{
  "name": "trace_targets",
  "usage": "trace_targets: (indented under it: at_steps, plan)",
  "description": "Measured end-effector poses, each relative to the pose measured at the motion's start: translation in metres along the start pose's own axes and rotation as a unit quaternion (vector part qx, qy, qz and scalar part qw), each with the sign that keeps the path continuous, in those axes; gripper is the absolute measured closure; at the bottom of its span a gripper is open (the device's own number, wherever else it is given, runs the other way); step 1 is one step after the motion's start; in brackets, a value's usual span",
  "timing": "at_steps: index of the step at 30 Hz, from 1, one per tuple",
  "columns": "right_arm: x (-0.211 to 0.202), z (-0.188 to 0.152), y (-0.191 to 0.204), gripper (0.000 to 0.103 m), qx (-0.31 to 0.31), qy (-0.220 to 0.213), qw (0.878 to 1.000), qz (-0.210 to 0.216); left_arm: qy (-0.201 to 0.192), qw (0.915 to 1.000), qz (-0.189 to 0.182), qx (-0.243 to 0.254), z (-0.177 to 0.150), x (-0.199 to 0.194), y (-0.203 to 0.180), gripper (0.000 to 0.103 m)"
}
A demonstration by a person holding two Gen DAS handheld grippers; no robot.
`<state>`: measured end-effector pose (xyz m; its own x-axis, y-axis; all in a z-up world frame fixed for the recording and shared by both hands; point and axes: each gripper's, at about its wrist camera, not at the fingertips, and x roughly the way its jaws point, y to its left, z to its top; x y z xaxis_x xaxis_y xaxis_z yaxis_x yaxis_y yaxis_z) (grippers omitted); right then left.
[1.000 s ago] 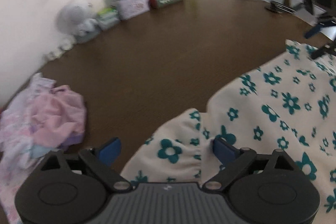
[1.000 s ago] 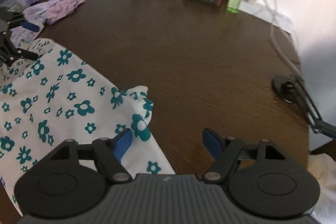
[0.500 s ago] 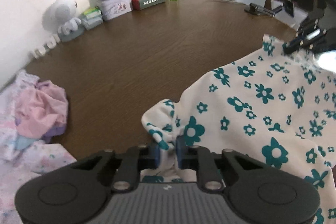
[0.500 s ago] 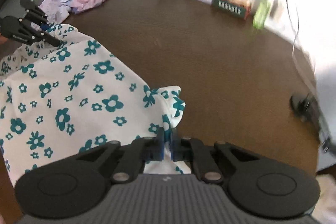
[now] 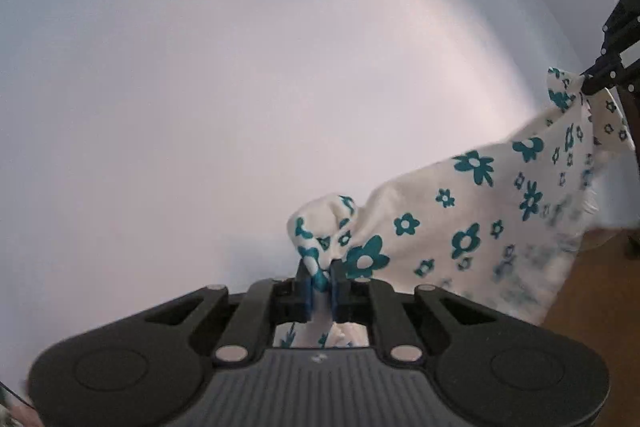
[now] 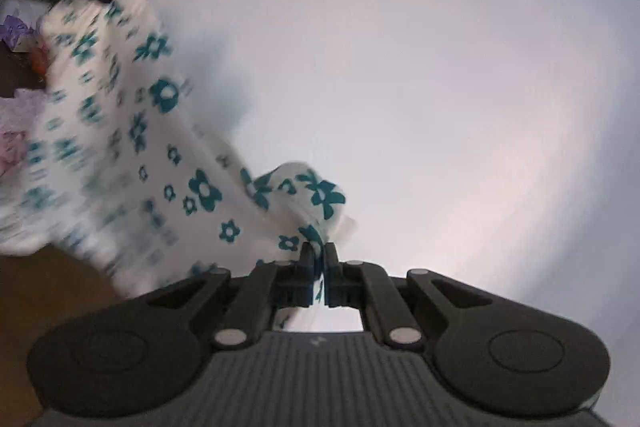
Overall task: Fold clothes
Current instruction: 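Lift the garment with both grippers and shake it out in the air, then lower the garment flat onto the table and open both grippers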
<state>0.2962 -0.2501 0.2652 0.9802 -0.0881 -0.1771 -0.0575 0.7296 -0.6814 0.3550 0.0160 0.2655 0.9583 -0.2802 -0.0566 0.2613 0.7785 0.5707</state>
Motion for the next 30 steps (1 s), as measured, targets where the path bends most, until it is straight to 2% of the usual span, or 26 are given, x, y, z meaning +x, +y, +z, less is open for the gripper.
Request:
trace_targets:
  at_steps: [2, 3, 6, 9, 12, 14, 18, 19, 20, 21, 22, 23, 25, 27, 30]
  plan:
    - [-0.02, 0.0, 0.005, 0.1, -0.031, -0.016, 0.999, -0.009, -0.021, 0.9995, 0.001, 0.023, -0.004, -0.026, -0.005, 0.095]
    - [-0.027, -0.012, 0.016, 0.1, -0.04, -0.011, 0.999, 0.005, -0.017, 0.9992, -0.006, 0.034, -0.011, -0.038, -0.013, 0.095]
    - [-0.046, -0.055, 0.052, 0.1, -0.058, 0.01, 0.997, 0.056, 0.028, 0.9957, -0.065, 0.06, -0.06, -0.068, -0.055, 0.095]
    - [-0.062, -0.113, 0.103, 0.1, -0.051, 0.049, 0.99, 0.12, 0.091, 0.9852, -0.126, 0.072, -0.122, -0.096, -0.11, 0.099]
    - [-0.081, -0.169, 0.152, 0.1, -0.034, 0.093, 0.978, 0.181, 0.154, 0.9678, -0.182, 0.081, -0.181, -0.123, -0.164, 0.101]
    - [-0.095, -0.2, 0.175, 0.1, -0.019, 0.125, 0.969, 0.213, 0.178, 0.9546, -0.219, 0.095, -0.201, -0.143, -0.187, 0.101]
    - [-0.124, -0.223, 0.186, 0.099, -0.011, 0.143, 0.964, 0.225, 0.186, 0.9462, -0.254, 0.075, -0.202, -0.167, -0.19, 0.1]
    - [-0.124, -0.223, 0.183, 0.098, -0.004, 0.147, 0.962, 0.229, 0.184, 0.9454, -0.258, 0.075, -0.202, -0.167, -0.185, 0.096]
    - [-0.125, -0.223, 0.18, 0.09, 0.003, 0.152, 0.961, 0.232, 0.182, 0.9445, -0.263, 0.074, -0.202, -0.167, -0.181, 0.092]
    - [-0.126, -0.223, 0.178, 0.074, 0.012, 0.156, 0.959, 0.236, 0.179, 0.9461, -0.261, 0.069, -0.196, -0.17, -0.179, 0.087]
    - [-0.132, -0.221, 0.174, 0.063, 0.037, 0.156, 0.958, 0.239, 0.176, 0.9476, -0.259, 0.064, -0.191, -0.173, -0.178, 0.073]
    - [-0.137, -0.22, 0.17, 0.051, 0.062, 0.155, 0.956, 0.241, 0.174, 0.9491, -0.258, 0.05, -0.188, -0.172, -0.174, 0.055]
    - [-0.144, -0.214, 0.154, 0.047, 0.132, 0.14, 0.947, 0.257, 0.168, 0.9516, -0.257, 0.023, -0.182, -0.17, -0.166, 0.038]
    - [-0.146, -0.204, 0.141, 0.04, 0.182, 0.116, 0.941, 0.26, 0.17, 0.9475, -0.27, 0.02, -0.178, -0.151, -0.163, 0.035]
    - [-0.137, -0.186, 0.138, 0.037, 0.195, 0.093, 0.939, 0.269, 0.183, 0.9385, -0.284, 0.072, -0.177, -0.119, -0.175, 0.034]
